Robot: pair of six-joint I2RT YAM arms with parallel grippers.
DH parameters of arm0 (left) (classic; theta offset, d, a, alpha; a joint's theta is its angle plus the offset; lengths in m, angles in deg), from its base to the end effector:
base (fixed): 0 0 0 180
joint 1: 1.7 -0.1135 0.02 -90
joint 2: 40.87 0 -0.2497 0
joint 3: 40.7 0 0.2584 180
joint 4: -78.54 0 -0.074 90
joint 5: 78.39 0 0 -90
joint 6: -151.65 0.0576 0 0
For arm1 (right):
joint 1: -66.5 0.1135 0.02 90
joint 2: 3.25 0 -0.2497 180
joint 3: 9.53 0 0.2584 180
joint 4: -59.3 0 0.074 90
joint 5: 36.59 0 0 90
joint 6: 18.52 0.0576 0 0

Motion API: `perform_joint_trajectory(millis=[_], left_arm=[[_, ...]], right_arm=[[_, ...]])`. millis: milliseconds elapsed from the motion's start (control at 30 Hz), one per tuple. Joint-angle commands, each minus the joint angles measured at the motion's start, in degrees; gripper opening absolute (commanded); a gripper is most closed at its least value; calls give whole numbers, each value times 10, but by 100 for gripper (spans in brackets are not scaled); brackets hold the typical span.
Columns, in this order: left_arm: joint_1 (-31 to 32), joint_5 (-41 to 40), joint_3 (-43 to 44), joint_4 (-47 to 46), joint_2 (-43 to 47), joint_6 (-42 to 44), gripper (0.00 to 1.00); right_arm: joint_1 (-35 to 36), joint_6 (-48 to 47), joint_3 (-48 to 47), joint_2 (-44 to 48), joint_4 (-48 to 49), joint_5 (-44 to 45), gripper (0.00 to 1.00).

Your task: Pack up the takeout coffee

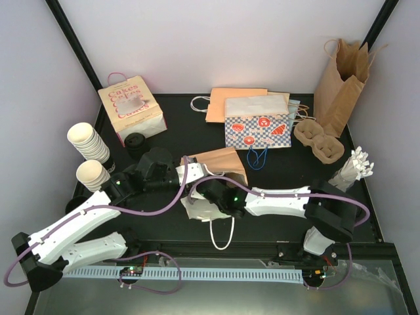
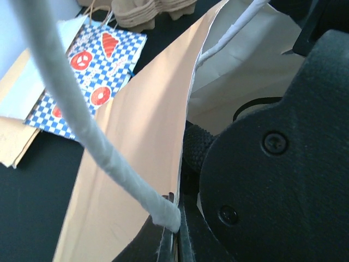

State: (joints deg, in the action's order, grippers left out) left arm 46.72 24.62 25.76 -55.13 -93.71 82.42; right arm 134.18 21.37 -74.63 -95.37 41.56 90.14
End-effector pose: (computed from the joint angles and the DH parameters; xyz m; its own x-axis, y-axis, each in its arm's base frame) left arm 0.1428 -0.1805 0.3030 -0.0323 0.5570 -0.8299 0.9262 0.3288 0.1846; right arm 0.1628 0.3058 0.1610 0.2736 -0.9527 -0.1323 -0.5772 -0.0527 -0.8149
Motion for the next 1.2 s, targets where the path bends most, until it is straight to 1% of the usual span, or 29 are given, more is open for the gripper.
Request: perform_joint_trajectory(millis=[0, 200, 333, 467, 533, 667, 933, 1000, 1167], left_arm=[[26, 127, -4, 2, 0, 0, 2], [26, 127, -5, 1, 4, 1, 2], [26, 108, -6, 4, 4, 2, 2], [26, 69, -6, 5, 1, 3, 2], [26, 58, -5, 0, 3, 2, 2], [26, 44, -6, -19, 17, 3, 2], [36, 7, -17, -59, 52, 17, 2], [43, -17, -16, -65, 59, 27, 2], [65, -111, -13, -67, 71, 70, 2]], right_arm=[[-20, -10, -14, -56, 47, 6, 1], [-22, -1, -12, -89, 61, 5, 1], [-21, 3, 5, -65, 82, 7, 1], [-9, -40, 63, -19, 164, -14, 1], [0, -65, 89, -11, 198, -17, 1], [4, -51, 73, -23, 160, -19, 1], [6, -49, 64, -36, 144, -23, 1], [7, -50, 64, -37, 142, -24, 1], [10, -51, 68, -32, 139, -17, 1]])
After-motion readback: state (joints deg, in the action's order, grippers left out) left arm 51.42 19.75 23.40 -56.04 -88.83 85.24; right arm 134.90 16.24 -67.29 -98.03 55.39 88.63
